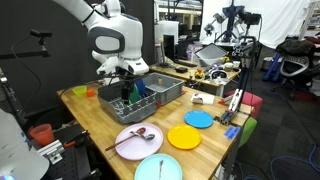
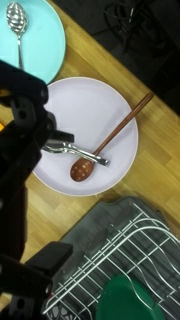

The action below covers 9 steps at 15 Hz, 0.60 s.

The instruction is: Move the silver spoon and ladle from the pink plate and put them on the orange plate, move the pink plate backwards

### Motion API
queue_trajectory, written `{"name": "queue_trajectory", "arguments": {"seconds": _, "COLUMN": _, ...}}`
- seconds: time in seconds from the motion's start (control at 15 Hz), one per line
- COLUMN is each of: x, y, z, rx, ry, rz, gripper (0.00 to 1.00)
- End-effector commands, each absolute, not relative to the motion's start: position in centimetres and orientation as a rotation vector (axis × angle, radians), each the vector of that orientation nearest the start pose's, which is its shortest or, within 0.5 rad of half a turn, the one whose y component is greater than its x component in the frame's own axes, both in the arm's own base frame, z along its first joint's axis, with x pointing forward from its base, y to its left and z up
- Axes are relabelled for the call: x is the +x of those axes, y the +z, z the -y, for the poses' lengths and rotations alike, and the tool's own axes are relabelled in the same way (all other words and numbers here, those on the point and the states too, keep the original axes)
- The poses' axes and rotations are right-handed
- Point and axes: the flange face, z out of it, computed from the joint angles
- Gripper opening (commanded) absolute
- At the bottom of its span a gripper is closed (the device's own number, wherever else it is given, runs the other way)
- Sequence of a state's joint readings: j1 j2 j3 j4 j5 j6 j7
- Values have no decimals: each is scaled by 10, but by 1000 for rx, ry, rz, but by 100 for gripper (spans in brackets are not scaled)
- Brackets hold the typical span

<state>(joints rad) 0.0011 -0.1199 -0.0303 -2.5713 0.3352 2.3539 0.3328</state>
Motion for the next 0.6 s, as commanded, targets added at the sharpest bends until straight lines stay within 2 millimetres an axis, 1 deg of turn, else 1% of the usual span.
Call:
{"name": "queue_trajectory", "arguments": {"seconds": 0.0, "x": 433, "y": 295, "z": 10, "rx": -2788, "ry": 198, "rz": -883, "gripper": 100}}
{"name": "queue_trajectory", "arguments": {"seconds": 0.13, "x": 435, "y": 278, "z": 19, "rx": -2785, "ry": 239, "rz": -944, "gripper": 100}}
{"name": "queue_trajectory", "arguments": {"seconds": 0.33, "x": 429, "y": 237, "z": 32, "rx": -2776, "ry": 372, "rz": -1015, "gripper": 100}}
{"name": "queue_trajectory", "arguments": {"seconds": 0.53, "x": 425, "y": 195, "z": 39, "rx": -2778, "ry": 484, "rz": -1037, "gripper": 100}}
